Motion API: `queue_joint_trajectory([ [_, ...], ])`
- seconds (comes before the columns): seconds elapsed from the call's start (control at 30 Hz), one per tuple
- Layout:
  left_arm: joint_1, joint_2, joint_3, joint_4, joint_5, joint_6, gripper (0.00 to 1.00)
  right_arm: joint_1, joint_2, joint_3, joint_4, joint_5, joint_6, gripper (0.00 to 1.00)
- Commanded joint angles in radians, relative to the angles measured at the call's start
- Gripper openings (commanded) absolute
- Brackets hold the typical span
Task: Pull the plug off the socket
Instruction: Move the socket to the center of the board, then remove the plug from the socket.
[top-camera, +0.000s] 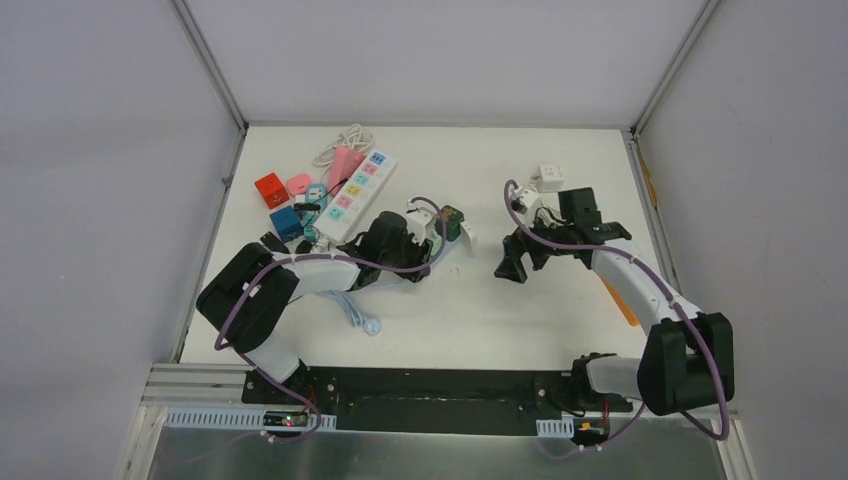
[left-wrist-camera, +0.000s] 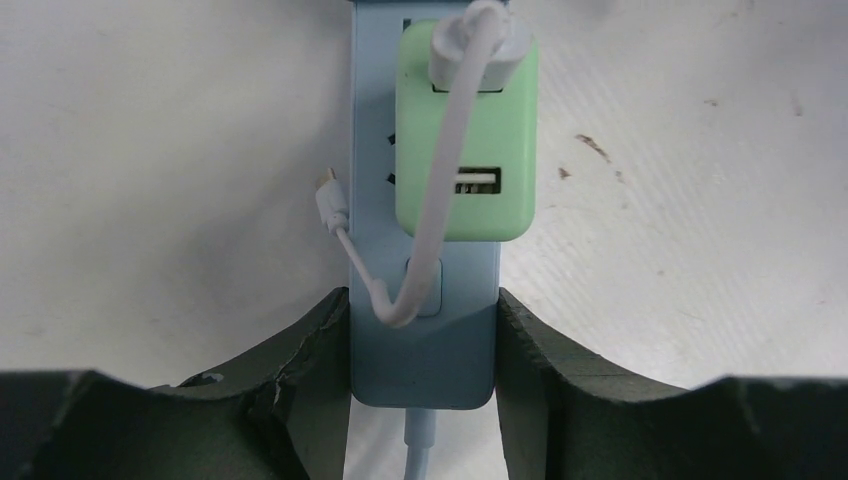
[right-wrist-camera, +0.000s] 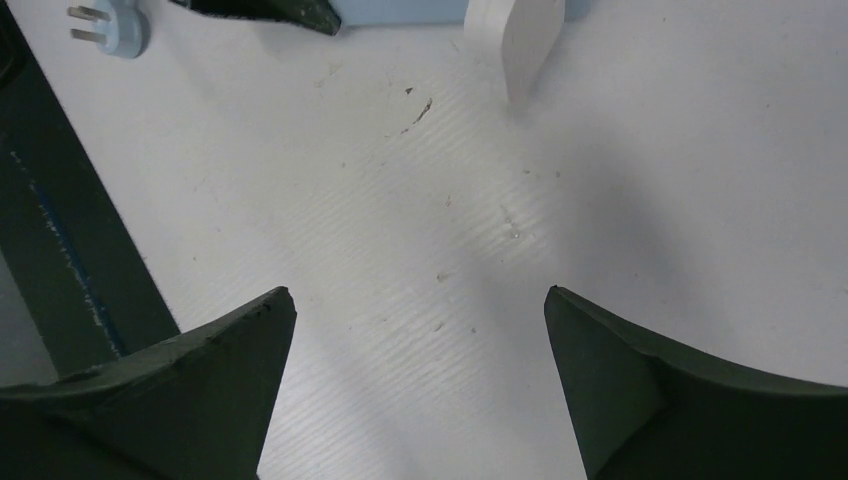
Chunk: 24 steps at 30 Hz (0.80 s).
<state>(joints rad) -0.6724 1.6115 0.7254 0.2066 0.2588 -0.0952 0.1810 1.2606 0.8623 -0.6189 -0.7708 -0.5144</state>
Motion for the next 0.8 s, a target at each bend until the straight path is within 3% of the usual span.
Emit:
queue_joint_trajectory([
  [0.0,-0.09,-0.021,-0.03,0.028,0.028,-0.146,0.0,0.12,0.027,-0.011,0.234,0.21,0.129,1.0],
  [0.17,-0.142,0.002,-0.031,0.048,0.003,-0.203,0.0,0.21,0.077,-0.018,0.372,0.396,0.272,1.0],
  [0.3,-0.158,0.018,-0.022,0.049,0.002,-0.235,0.0,0.252,0.112,-0.029,0.446,0.503,0.271,1.0],
  [0.4,-0.166,0.023,-0.021,0.05,0.0,-0.244,0.0,0.265,0.15,-0.012,0.447,0.53,0.266,0.94],
  [0.53,-0.169,0.028,-0.026,0.055,-0.003,-0.255,0.0,0.292,0.174,-0.014,0.444,0.541,0.248,0.76],
  [0.77,-0.171,0.02,-0.037,0.054,-0.008,-0.243,0.0,0.313,0.199,-0.001,0.448,0.599,0.228,0.32],
])
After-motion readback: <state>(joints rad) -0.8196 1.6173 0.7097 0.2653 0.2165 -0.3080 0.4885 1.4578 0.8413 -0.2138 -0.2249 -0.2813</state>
